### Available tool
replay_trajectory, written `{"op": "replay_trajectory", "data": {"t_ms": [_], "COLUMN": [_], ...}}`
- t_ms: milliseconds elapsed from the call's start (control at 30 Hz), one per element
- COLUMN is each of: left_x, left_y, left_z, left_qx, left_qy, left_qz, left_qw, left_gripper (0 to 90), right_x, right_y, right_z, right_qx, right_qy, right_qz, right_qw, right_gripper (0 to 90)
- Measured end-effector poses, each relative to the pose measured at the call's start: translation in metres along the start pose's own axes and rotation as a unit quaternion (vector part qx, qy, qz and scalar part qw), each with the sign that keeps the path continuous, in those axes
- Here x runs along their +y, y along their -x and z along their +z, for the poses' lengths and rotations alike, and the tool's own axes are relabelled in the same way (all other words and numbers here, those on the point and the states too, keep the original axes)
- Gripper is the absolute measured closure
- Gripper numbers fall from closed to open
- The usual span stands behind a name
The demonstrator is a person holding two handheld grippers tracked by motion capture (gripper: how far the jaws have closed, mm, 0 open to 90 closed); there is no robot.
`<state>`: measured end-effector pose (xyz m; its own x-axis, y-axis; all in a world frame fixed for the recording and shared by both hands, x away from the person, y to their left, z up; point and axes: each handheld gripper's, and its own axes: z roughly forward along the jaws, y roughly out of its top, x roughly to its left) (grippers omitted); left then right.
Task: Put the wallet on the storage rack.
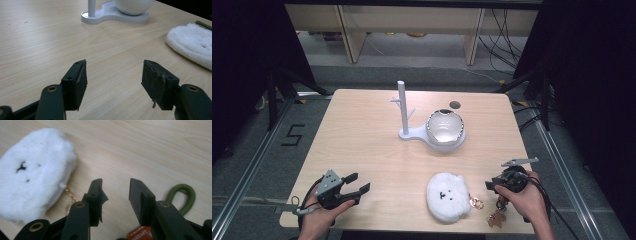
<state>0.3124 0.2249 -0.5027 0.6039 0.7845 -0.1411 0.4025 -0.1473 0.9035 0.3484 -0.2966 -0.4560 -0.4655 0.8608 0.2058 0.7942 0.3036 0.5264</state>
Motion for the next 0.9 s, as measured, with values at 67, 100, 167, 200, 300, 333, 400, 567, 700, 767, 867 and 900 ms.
{"op": "replay_trajectory", "data": {"t_ms": [67,100,167,200,300,333,400,567,700,767,867,900], "left_x": [0.002,0.002,0.003,0.004,0.005,0.005,0.005,0.005,0.004,0.004,0.003,0.003], "left_y": [0.001,0.001,0.001,0.000,0.001,0.002,0.003,0.005,0.006,0.007,0.009,0.009], "left_z": [0.001,0.001,0.004,0.006,0.006,0.006,0.006,0.004,0.004,0.005,0.007,0.007], "left_qx": [0.004,0.004,0.004,0.000,0.002,0.001,-0.005,-0.005,-0.009,-0.010,-0.012,-0.015], "left_qy": [-0.006,-0.006,-0.008,-0.006,-0.014,-0.014,-0.013,-0.015,-0.014,-0.013,-0.017,-0.015], "left_qz": [0.005,0.005,0.002,0.000,0.004,0.005,0.002,-0.002,0.004,0.004,0.005,0.005], "left_qw": [1.0000,1.0000,1.0000,1.0000,0.9999,0.9999,0.9999,0.9999,0.9999,0.9998,0.9998,0.9998], "left_gripper": [35.7,35.6,35.6,35.5,34.8,34.8,34.7,34.7,34.6,34.6,34.7,34.6], "right_x": [0.004,0.004,0.008,0.011,0.020,0.023,0.026,0.041,0.049,0.052,0.055,0.057], "right_y": [-0.005,-0.005,-0.007,-0.008,-0.014,-0.016,-0.018,-0.030,-0.037,-0.034,-0.036,-0.035], "right_z": [0.001,0.001,0.005,0.007,0.015,0.017,0.018,0.028,0.036,0.042,0.049,0.053], "right_qx": [-0.005,-0.005,0.005,0.010,0.028,0.030,0.034,0.065,0.081,0.080,0.090,0.087], "right_qy": [-0.001,-0.001,0.006,0.001,-0.015,-0.020,-0.028,-0.066,-0.098,-0.095,-0.111,-0.109], "right_qz": [-0.004,-0.004,-0.007,-0.004,0.000,-0.004,-0.006,0.004,0.006,-0.016,0.001,-0.011], "right_qw": [1.0000,1.0000,0.9999,0.9999,0.9995,0.9993,0.9990,0.9957,0.9919,0.9921,0.9897,0.9902], "right_gripper": [65.1,65.1,65.8,66.0,66.8,66.8,66.6,61.0,54.7,53.6,51.3,50.1]}}
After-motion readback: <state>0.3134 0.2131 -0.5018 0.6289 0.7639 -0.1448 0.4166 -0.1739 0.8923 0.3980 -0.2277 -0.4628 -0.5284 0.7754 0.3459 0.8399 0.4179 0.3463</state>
